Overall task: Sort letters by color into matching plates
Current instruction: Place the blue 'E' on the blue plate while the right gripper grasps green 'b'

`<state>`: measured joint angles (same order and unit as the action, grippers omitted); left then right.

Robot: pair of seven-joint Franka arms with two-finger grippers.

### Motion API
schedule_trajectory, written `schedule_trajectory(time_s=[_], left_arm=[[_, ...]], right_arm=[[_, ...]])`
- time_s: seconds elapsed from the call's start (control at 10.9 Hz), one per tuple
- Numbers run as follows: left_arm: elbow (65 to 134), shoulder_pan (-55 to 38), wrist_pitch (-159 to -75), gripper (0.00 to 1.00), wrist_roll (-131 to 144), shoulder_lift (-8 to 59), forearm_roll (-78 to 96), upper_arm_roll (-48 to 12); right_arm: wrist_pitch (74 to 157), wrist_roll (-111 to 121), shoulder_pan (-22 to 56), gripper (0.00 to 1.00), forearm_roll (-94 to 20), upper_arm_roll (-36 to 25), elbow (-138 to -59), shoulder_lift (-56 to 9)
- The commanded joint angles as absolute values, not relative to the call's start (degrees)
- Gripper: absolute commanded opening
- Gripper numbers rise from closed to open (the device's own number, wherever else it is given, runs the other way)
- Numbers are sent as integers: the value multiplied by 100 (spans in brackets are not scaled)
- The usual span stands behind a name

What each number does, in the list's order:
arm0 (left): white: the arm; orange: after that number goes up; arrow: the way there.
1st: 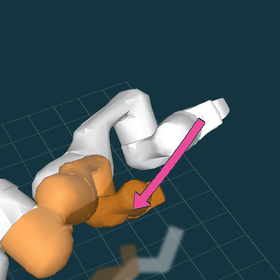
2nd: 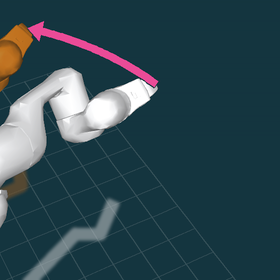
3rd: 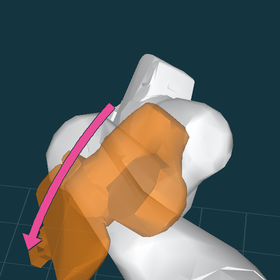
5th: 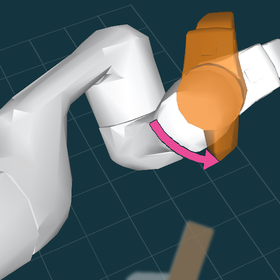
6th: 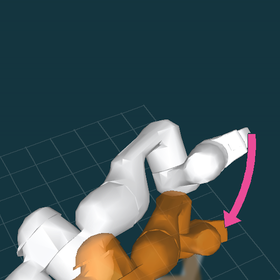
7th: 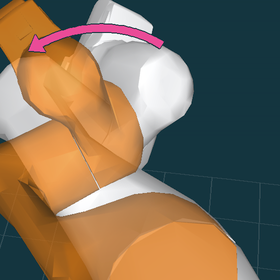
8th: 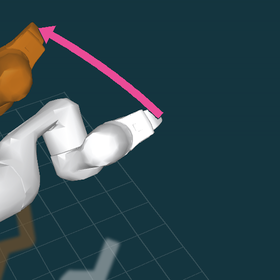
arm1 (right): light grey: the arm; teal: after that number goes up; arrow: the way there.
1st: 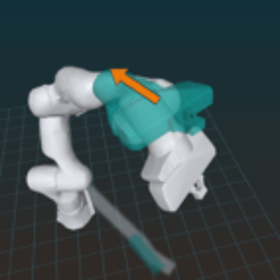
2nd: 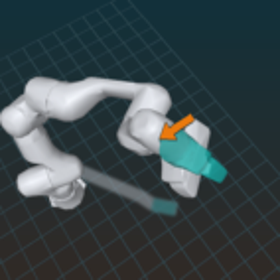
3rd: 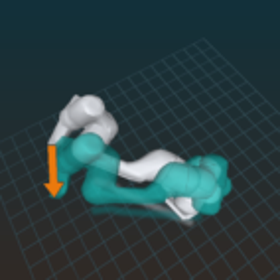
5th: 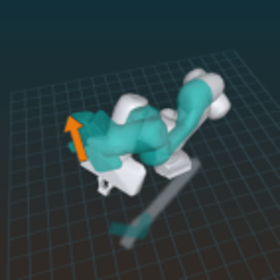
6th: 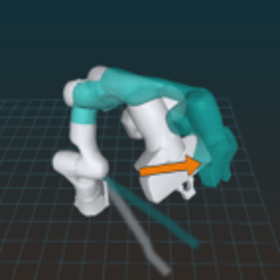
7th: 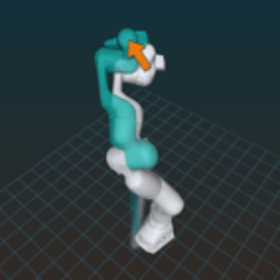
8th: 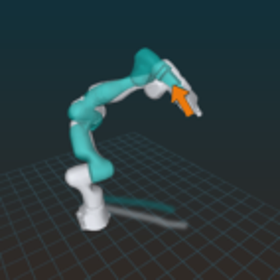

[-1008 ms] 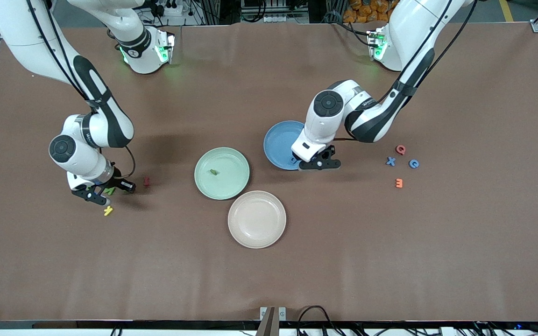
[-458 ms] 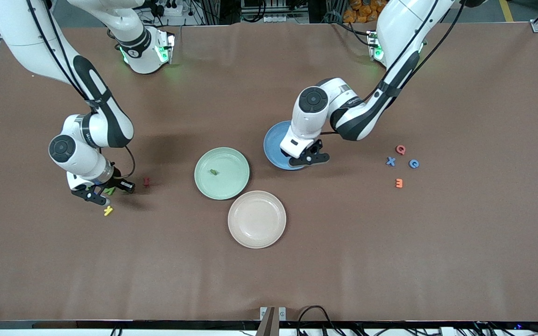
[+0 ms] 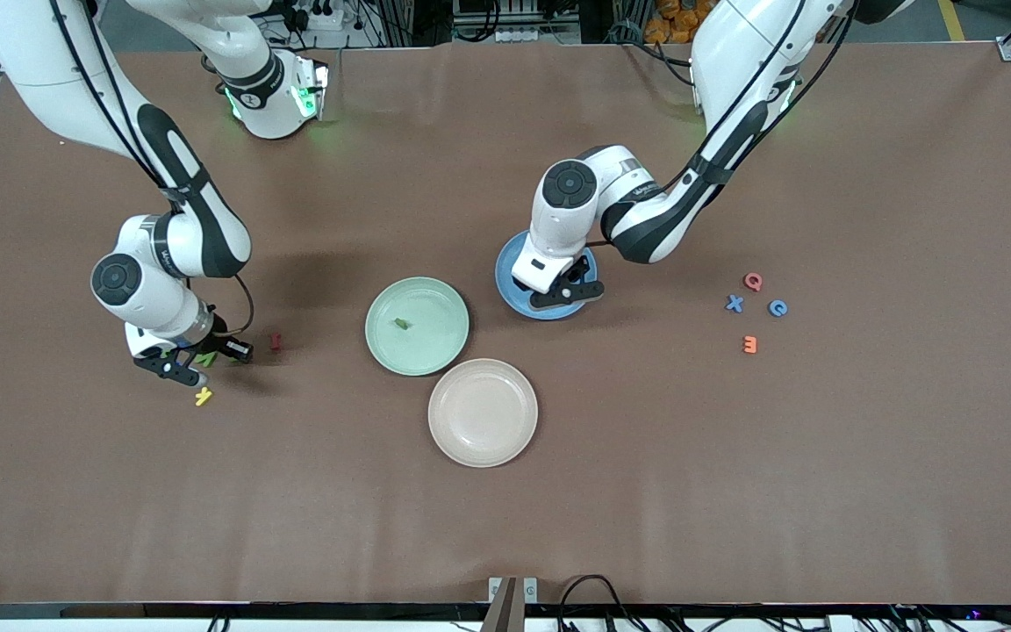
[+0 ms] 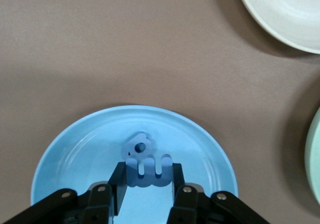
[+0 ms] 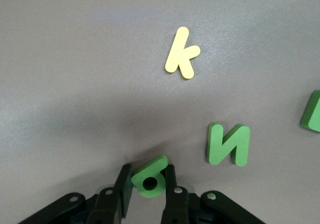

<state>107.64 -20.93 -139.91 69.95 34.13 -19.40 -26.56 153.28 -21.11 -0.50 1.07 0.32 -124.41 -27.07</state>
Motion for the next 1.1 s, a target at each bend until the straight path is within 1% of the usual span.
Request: schedule_trajectory(time_s=[0.0, 0.09, 0.18, 0.27, 0.73, 1.01], left_arm=[[10486, -2294, -13887, 31, 7312, 3586, -1819, -2619], [10468, -2294, -13887, 58, 7321, 3621, -1819, -2619], [10468, -2294, -13887, 100, 7330, 3647, -1819, -2619], [10468, -2294, -13887, 100, 7382, 3656, -1819, -2619], [10485, -2189, -13878, 100, 7130, 3604, -1916, -2567], [10529, -1856, -13869, 100, 6427, 3464, -1934, -2558]], right_arm=[[15434, -2092, -97, 28, 185, 62, -12577, -2628], [15434, -2100, -97, 28, 185, 62, -12577, -2628], [15425, -2092, -97, 27, 185, 62, -12586, -2593], [15416, -2092, -88, 26, 185, 62, -12586, -2575], [15320, -2092, -88, 26, 185, 62, -12560, -2479], [14872, -2031, -88, 26, 176, 62, -12463, -2242]])
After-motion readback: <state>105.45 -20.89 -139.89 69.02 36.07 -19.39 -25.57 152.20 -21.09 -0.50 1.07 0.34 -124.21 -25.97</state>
